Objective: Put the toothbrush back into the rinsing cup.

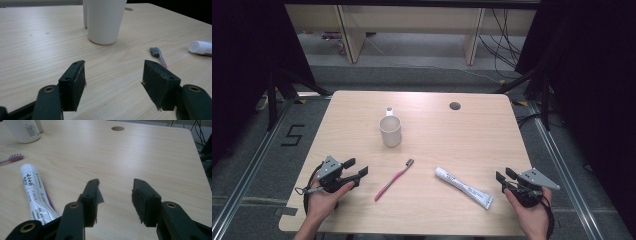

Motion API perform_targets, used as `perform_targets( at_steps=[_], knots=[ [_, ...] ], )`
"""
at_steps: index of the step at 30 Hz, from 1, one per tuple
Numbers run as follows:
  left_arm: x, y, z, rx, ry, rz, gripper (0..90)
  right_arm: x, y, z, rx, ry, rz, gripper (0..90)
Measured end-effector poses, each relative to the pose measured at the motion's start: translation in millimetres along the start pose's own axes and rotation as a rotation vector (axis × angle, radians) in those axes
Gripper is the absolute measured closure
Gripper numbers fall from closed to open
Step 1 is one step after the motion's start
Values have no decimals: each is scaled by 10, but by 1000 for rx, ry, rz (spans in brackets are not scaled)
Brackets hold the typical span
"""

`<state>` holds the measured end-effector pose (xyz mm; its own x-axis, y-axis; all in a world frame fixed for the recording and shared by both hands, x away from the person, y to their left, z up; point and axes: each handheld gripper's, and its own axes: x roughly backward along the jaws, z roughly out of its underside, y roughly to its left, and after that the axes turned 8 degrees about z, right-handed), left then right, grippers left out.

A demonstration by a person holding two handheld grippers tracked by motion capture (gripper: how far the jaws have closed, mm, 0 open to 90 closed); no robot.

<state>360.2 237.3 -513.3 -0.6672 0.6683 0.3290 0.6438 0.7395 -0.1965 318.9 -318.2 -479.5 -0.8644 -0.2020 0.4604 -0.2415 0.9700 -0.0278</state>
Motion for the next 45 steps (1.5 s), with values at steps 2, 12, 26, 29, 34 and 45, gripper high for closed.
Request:
perform_targets(
  at_steps=[2,12,26,29,34,45],
  knots=[
    [-1,-31,-35,-2,1,7,351,-13,8,-21,5,10,-7,545],
    [-6,-278,-332,-45,45,59,360,-40,40,-81,15,72,2,514],
    [-153,-633,-684,-151,314,167,398,8,126,-223,8,113,-5,505],
    [-299,-649,-723,-191,435,195,447,-8,87,-239,48,93,-5,502],
    [-573,-675,-775,-231,620,202,536,-18,142,-249,2,138,-16,498],
    [-991,-716,-854,-217,863,197,625,-44,136,-251,33,139,-34,496]
  ],
)
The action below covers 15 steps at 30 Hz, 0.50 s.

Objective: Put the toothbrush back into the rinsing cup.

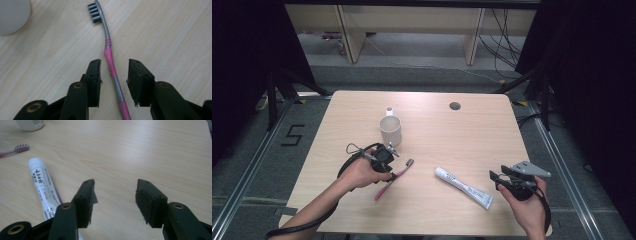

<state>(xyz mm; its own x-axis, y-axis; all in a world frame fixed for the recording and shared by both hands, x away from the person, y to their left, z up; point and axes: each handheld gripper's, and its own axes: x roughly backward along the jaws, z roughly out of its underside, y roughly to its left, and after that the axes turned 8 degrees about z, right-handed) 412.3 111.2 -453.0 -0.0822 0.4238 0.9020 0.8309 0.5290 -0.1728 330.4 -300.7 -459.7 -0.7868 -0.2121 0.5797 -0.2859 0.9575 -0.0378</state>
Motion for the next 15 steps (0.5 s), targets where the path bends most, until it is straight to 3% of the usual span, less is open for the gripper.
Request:
perform_targets(
  at_steps=[2,3,6,10,15],
  knots=[
    [-25,14,-27,8,19,8,637,-7,-11,0,18,-6,2,495],
    [-84,36,-72,23,67,8,639,10,18,1,-14,7,4,494],
    [-167,70,-141,26,127,-2,642,15,11,-7,-4,3,3,494],
    [-226,68,-213,61,155,20,656,22,4,-9,-8,4,0,494],
    [-300,81,-276,69,188,13,669,-3,-6,1,10,4,-6,492]
  ],
)
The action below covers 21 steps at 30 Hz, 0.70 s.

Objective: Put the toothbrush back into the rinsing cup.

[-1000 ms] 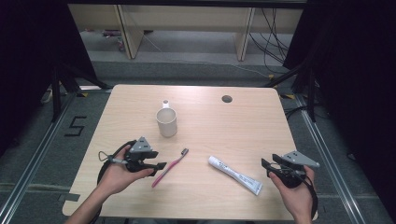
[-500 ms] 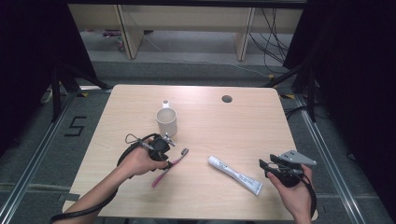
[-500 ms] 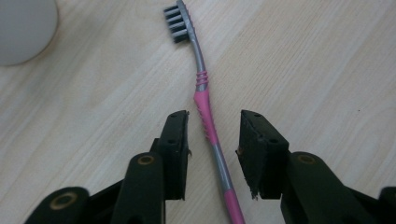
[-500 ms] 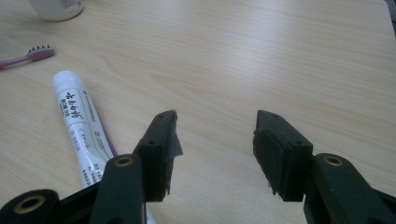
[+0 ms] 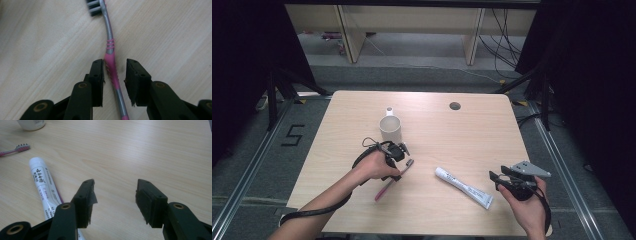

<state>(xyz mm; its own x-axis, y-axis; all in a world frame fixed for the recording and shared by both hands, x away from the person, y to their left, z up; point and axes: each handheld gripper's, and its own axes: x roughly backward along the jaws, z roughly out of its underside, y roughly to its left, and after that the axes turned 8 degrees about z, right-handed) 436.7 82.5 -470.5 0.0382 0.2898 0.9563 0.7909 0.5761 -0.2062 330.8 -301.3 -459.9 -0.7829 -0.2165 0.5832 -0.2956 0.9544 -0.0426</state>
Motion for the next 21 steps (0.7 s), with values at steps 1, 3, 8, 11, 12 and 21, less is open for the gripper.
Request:
perform_targets(
  at_steps=[1,3,8,11,12,21],
  knots=[
    [-12,1,-7,3,2,3,672,-4,0,2,6,-4,0,492],
    [-29,3,-18,7,4,4,676,-4,4,2,4,-4,0,491],
    [-55,13,-40,7,5,-3,684,-6,3,-1,5,-4,-1,491],
    [-51,32,-59,-1,24,-2,688,10,31,0,-27,11,2,491],
    [-51,32,-59,-1,24,-2,689,3,24,1,-18,5,0,491],
    [-79,67,-91,2,26,1,716,-4,15,1,-8,0,4,489]
  ],
)
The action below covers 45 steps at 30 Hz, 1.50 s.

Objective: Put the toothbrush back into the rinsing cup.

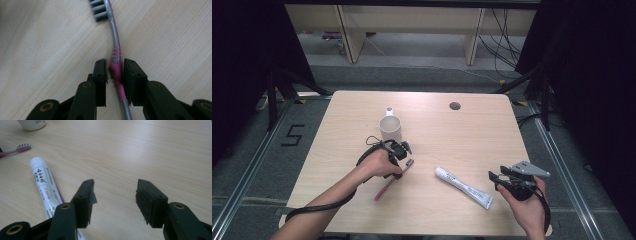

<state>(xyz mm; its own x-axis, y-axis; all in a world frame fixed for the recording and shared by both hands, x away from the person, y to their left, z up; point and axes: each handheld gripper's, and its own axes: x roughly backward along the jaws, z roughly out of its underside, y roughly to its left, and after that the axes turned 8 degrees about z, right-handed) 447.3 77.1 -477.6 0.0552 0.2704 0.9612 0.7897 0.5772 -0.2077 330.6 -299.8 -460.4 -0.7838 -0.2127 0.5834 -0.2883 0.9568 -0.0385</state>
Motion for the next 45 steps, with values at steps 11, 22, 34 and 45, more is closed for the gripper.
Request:
perform_targets(
  at_steps=[11,22,34,45],
  knots=[
    [-3,11,-26,2,23,1,741,-14,-9,-1,10,4,-13,489],
    [-9,-12,-53,-11,52,-17,715,-20,-17,-7,31,-9,-2,488],
    [-29,-77,-127,86,79,-76,736,-22,-6,-5,30,3,-8,485],
    [-65,-103,-198,142,122,-87,766,-20,-16,4,30,7,-12,483]
  ],
)
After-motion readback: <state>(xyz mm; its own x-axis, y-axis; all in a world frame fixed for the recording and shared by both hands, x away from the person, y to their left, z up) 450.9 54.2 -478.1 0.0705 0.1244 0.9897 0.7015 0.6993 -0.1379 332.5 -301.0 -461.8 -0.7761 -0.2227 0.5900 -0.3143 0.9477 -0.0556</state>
